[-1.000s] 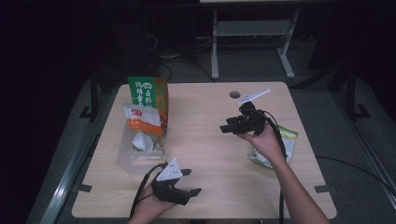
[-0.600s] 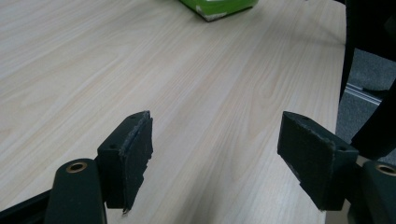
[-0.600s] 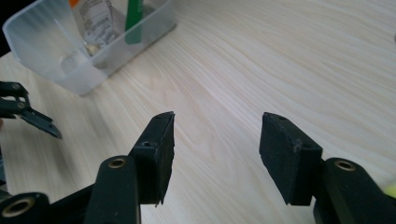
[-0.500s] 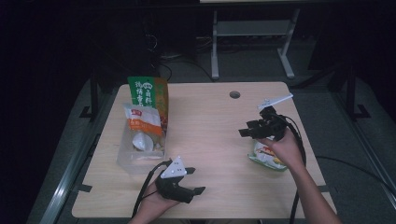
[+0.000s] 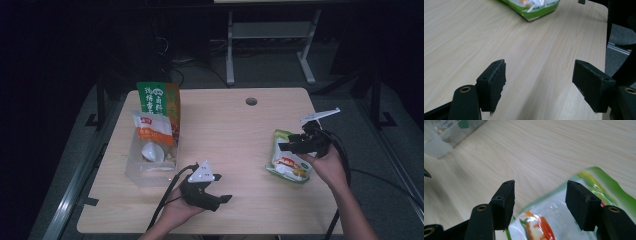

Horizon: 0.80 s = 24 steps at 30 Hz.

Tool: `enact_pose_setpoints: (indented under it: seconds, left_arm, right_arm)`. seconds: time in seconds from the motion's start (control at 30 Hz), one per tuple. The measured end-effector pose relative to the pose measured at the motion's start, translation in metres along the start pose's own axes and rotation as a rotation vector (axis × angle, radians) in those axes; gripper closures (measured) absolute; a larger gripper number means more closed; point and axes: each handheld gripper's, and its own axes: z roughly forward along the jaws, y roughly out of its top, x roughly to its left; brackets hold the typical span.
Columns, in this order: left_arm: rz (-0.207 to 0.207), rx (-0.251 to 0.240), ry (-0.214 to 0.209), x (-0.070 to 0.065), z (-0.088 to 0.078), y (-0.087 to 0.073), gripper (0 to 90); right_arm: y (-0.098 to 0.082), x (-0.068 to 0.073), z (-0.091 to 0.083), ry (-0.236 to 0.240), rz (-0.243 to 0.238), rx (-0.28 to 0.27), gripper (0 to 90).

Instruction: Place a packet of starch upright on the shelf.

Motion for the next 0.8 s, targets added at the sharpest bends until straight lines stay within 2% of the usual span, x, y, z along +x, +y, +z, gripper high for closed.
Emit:
enact_pose_setpoints:
  seconds: [0.4,0.43,0.53,0.8]
  left_arm:
    - [0.006,0.003,-0.018,0.001,0.018,0.013,26.4]
    - [0.02,0.007,-0.018,0.002,0.019,0.014,26.5]
    - [0.011,0.008,-0.024,0.001,0.023,0.017,26.5]
    - [0.024,0.015,-0.037,0.001,0.032,0.026,26.5]
  right_arm:
    - [-0.03,-0.031,-0.009,-0.067,0.084,0.021,38.7]
    - [-0.033,-0.034,-0.009,-0.074,0.088,0.024,38.7]
    - [-0.04,-0.041,-0.011,-0.091,0.103,0.033,38.6]
    - [-0.058,-0.057,-0.011,-0.129,0.158,0.062,38.5]
